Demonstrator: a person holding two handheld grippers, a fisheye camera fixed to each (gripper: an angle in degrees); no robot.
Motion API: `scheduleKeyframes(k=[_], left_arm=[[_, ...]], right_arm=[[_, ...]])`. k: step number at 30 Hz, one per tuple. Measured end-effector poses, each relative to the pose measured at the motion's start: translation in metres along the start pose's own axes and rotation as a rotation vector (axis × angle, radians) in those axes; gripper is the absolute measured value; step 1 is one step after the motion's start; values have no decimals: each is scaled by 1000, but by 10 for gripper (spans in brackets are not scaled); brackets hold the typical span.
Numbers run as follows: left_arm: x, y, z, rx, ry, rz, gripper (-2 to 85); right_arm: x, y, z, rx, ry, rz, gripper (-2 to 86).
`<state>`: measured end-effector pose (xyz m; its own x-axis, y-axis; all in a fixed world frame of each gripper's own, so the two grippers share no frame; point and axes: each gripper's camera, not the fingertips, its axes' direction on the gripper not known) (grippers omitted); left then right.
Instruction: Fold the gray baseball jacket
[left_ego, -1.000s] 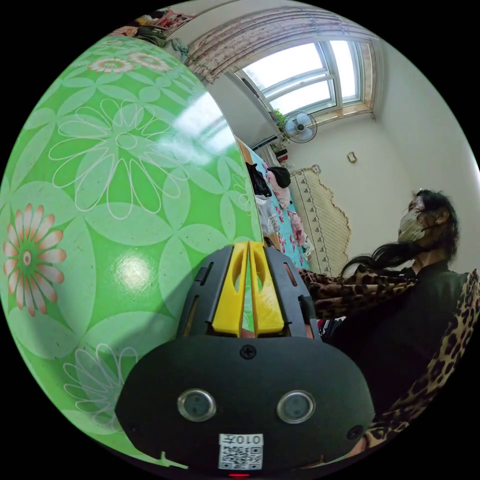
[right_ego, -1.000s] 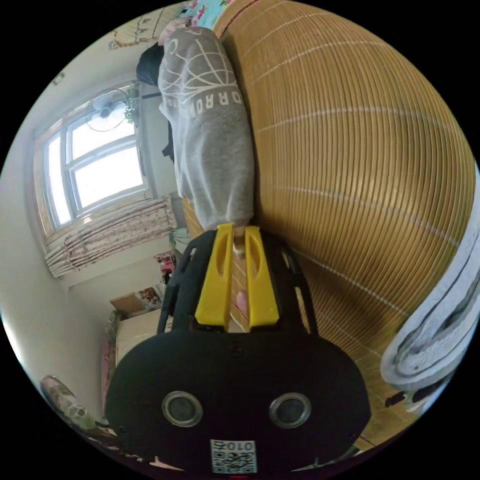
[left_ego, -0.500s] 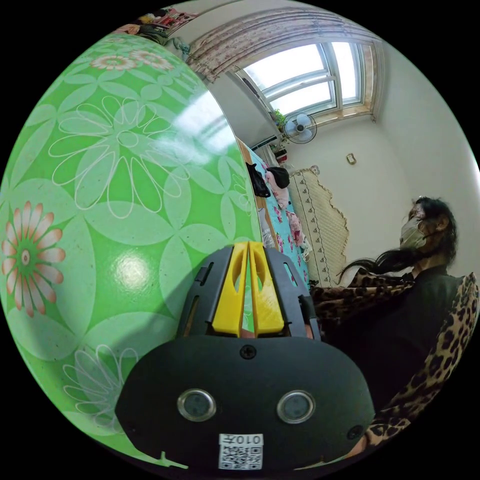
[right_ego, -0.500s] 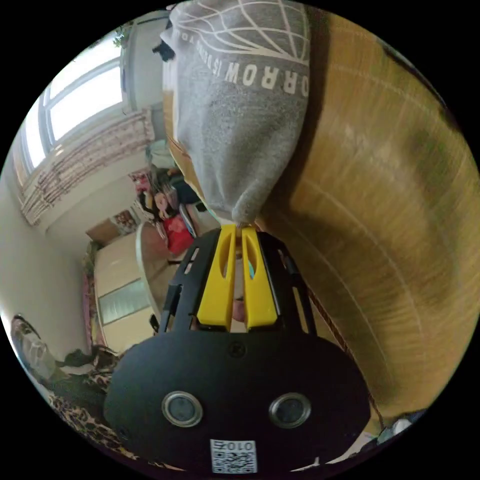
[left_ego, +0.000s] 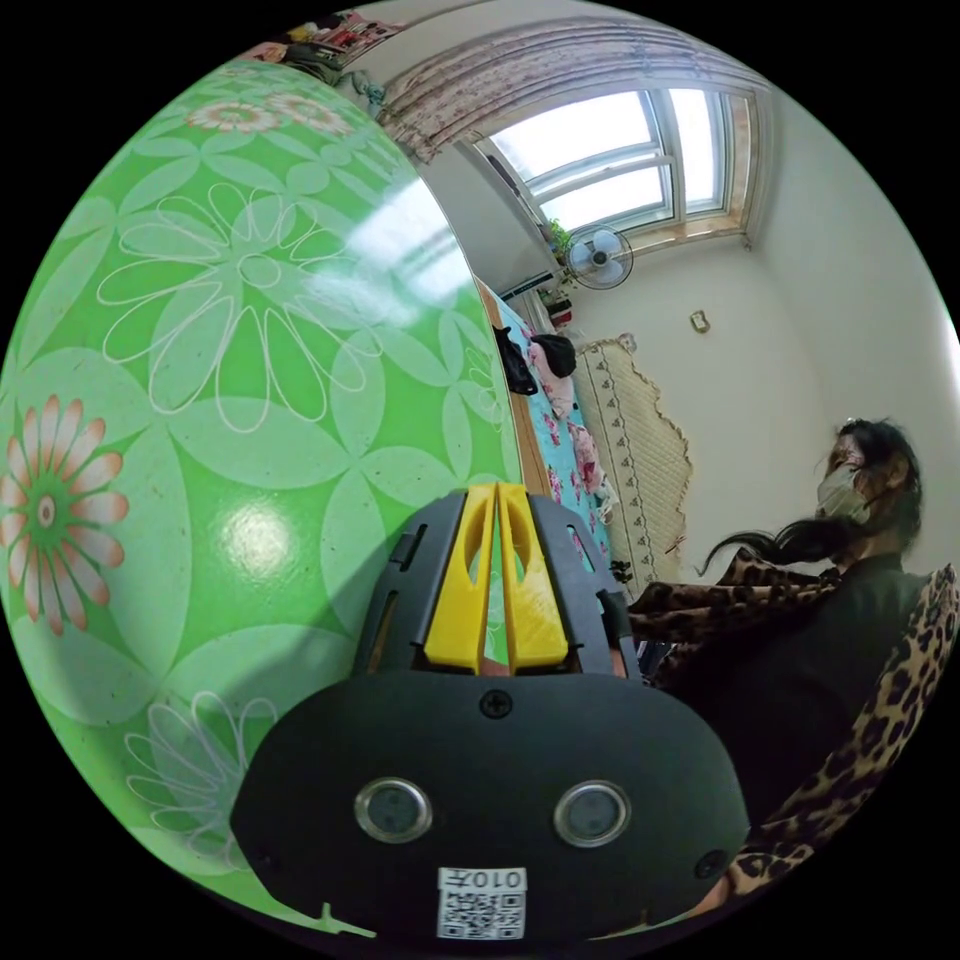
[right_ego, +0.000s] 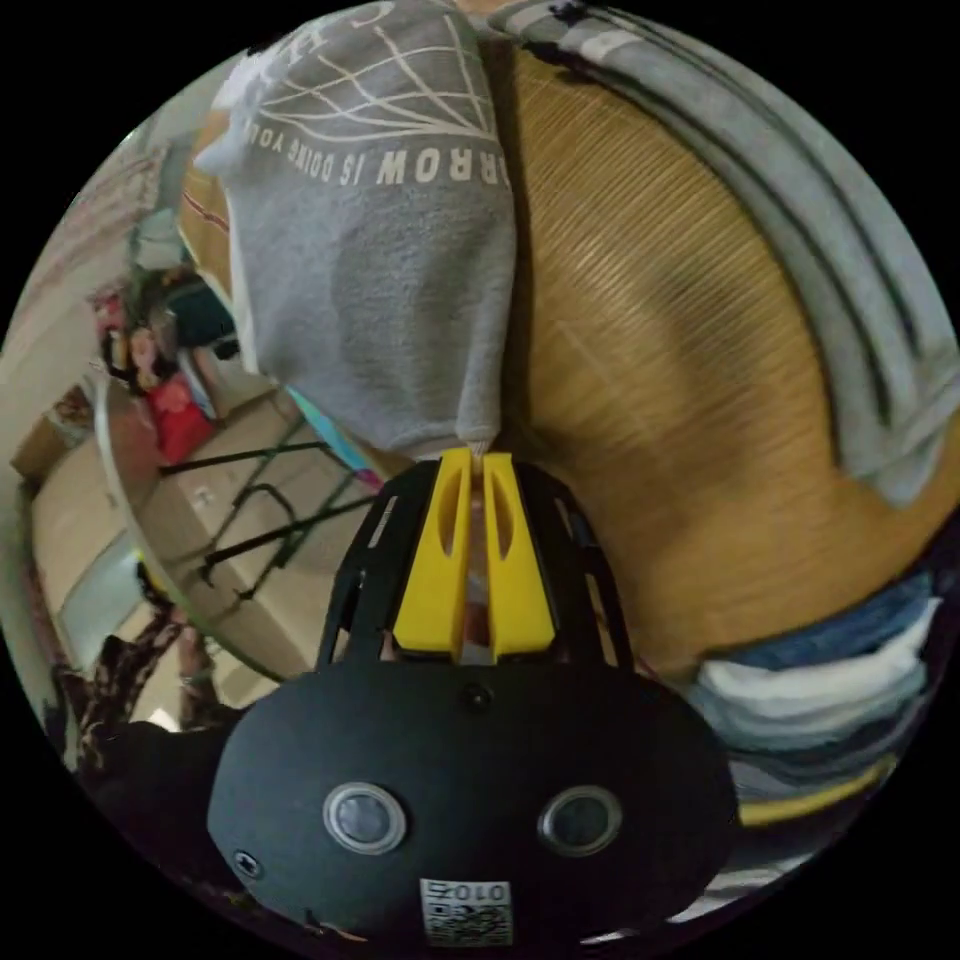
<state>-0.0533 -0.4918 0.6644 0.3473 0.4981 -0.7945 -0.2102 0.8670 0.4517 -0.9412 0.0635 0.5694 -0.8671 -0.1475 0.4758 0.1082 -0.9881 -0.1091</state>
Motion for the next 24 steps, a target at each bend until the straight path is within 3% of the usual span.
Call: scheduleKeyframes(k=[3, 5, 7, 13, 15, 17, 24], left_arm=[[-1, 0, -1, 0, 3, -2, -3], [-2, 1, -1, -1, 8, -2, -3], [-3, 1, -2, 2, 12, 3, -3], [-2, 3, -3, 6, 4, 12, -2], [-3, 3, -4, 7, 7, 10, -2], [-4, 3, -4, 7, 8, 8, -2], [-6, 4, -5, 8, 14, 2, -2]], right_arm=[[-16, 2, -1, -47, 470, -4, 38], [-19, 7, -5, 20, 621, 74, 42], [-17, 14, -10, 81, 622, 150, 46], [29, 67, 3, 185, 46, 360, 98], [66, 94, 46, 193, -452, 438, 124], [87, 114, 78, 234, -737, 479, 133], [153, 147, 63, 599, -759, 586, 162]])
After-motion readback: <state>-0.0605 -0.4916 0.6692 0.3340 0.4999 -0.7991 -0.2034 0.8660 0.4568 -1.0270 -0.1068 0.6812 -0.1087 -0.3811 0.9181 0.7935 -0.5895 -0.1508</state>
